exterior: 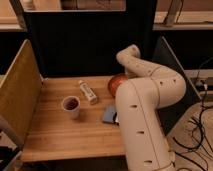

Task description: Drag the ceramic bowl in a circle

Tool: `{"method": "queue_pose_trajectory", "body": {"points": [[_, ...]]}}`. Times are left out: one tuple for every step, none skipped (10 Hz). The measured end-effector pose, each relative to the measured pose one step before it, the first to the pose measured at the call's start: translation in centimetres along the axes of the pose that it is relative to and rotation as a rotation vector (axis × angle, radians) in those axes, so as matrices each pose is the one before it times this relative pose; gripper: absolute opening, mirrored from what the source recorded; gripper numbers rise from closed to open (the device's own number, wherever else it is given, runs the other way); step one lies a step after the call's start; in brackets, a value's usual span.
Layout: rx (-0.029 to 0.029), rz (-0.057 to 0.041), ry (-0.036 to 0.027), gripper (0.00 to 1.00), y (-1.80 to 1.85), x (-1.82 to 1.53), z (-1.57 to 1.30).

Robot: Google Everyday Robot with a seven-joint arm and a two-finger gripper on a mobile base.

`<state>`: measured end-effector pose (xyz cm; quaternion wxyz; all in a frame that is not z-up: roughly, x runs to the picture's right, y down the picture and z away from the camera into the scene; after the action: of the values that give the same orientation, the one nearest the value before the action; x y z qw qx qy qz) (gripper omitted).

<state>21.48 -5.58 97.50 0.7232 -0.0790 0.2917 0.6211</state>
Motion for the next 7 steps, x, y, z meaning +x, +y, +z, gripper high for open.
{"method": "queue_pose_trajectory", "body": {"points": [[0.00861,-0.00177,-0.0086,0.0,0.338,-0.541,-0.159],[0.0004,-0.00746,-0.00234,0.0,0.679,-0.218,0.0],[-0.00677,-0.0144,0.00033,0.0,1.059,0.047,0.071],[-0.01161,-0.02531,0.00027,0.0,1.621,0.155,-0.094],[-0.00968,-0.02492,0.00204,0.0,1.169,0.398,-0.193],[-0.00668,-0.01814,0.00161,0.0,0.64,0.452,-0.377],[0.00064,-0.02741,0.0023,0.0,0.437,0.887,-0.621]]}}
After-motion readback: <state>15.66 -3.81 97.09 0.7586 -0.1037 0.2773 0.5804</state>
